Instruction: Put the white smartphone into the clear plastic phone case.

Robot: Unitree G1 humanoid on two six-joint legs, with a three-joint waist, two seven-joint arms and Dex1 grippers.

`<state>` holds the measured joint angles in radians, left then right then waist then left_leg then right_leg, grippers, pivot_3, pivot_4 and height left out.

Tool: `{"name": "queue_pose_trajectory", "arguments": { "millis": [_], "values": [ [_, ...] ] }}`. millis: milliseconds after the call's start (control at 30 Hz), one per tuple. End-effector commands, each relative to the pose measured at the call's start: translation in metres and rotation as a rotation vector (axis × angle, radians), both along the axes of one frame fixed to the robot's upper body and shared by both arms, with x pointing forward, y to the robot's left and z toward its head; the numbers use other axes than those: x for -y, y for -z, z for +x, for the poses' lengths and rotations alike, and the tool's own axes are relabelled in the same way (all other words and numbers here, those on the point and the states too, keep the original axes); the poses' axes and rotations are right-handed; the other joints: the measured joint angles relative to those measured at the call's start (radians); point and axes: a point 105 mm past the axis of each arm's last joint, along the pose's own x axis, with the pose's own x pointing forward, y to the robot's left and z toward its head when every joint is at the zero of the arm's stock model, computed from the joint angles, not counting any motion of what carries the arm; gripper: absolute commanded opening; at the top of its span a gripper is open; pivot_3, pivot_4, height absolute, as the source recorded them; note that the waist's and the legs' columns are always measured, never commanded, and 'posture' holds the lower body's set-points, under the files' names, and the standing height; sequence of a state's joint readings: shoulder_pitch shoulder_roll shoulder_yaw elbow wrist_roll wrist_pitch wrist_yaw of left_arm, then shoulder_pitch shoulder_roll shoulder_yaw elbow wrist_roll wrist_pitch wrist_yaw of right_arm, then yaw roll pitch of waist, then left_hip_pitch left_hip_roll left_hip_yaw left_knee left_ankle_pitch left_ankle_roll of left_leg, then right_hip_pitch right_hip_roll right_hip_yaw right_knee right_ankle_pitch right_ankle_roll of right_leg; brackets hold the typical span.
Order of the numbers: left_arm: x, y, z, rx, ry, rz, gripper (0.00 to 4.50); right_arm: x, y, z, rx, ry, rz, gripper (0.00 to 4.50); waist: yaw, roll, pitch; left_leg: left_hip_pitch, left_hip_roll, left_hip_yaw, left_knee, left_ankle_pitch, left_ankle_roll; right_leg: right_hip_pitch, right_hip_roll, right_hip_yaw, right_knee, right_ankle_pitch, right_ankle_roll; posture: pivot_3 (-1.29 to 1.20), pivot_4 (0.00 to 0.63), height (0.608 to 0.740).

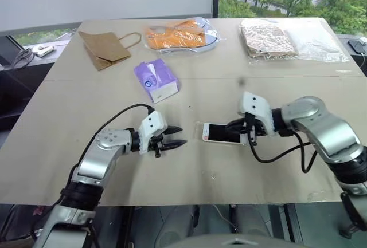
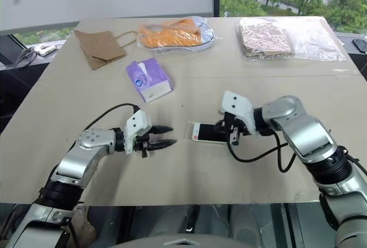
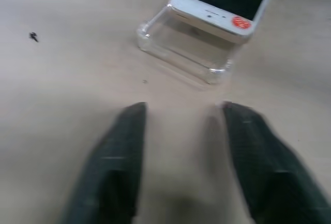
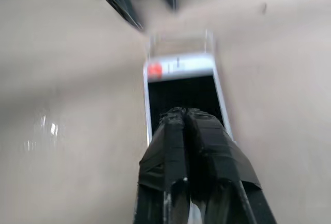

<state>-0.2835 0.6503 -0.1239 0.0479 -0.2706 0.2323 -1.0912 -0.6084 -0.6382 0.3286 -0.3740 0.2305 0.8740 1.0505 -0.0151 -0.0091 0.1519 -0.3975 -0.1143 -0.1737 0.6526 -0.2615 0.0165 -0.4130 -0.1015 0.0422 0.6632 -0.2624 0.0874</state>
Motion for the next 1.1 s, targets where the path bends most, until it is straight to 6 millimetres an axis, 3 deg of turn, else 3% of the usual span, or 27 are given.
{"name": "queue_pose_trajectory", "arguments": {
  "millis": [33,67,333,533,867,1100],
  "values": [
    [0.001,-0.002,0.005,0.025,0.020,0.007,0.43,-0.014,-0.003,0.002,0.075,-0.022,0.042,0.00,-0.001,0.000,0.000,0.000,0.000,0.000,0.000,0.000,0.000,0.000,0.000,0.000,0.000,0.000,0.000,0.00,0.150,0.740],
    [0.002,-0.001,0.006,0.025,0.023,0.010,0.07,-0.016,-0.001,0.003,0.075,-0.022,0.048,0.00,-0.001,0.000,0.000,0.000,0.000,0.000,0.000,0.000,0.000,0.000,0.000,0.000,0.000,0.000,0.000,0.00,0.150,0.740],
    [0.028,0.005,-0.003,0.012,0.119,-0.018,0.07,-0.016,0.033,0.011,0.065,-0.032,-0.043,0.00,0.002,0.000,0.000,0.000,-0.002,-0.001,0.001,0.000,0.000,0.000,0.001,-0.001,0.000,0.000,0.000,0.00,0.150,0.740],
    [0.040,0.007,-0.010,0.003,0.144,-0.031,0.07,-0.013,0.048,0.014,0.058,-0.028,-0.110,0.00,0.000,0.000,-0.001,0.000,-0.002,-0.001,0.001,0.000,0.000,0.000,0.001,-0.001,0.000,0.000,0.000,0.00,0.150,0.740],
    [0.046,0.006,-0.012,-0.007,0.131,-0.041,0.07,-0.013,0.096,0.006,0.016,-0.087,-0.286,0.00,0.003,0.000,-0.016,0.002,-0.003,-0.001,0.001,0.000,0.000,0.002,0.001,-0.001,0.000,0.000,0.000,0.00,0.150,0.740],
    [0.042,0.014,-0.014,-0.020,0.116,-0.043,0.07,-0.005,0.110,0.009,0.068,-0.086,-0.333,0.00,0.005,0.000,-0.023,0.019,-0.003,-0.002,-0.002,-0.003,0.004,0.019,0.002,-0.001,-0.002,-0.001,0.001,0.00,0.150,0.740]
  ]
}}
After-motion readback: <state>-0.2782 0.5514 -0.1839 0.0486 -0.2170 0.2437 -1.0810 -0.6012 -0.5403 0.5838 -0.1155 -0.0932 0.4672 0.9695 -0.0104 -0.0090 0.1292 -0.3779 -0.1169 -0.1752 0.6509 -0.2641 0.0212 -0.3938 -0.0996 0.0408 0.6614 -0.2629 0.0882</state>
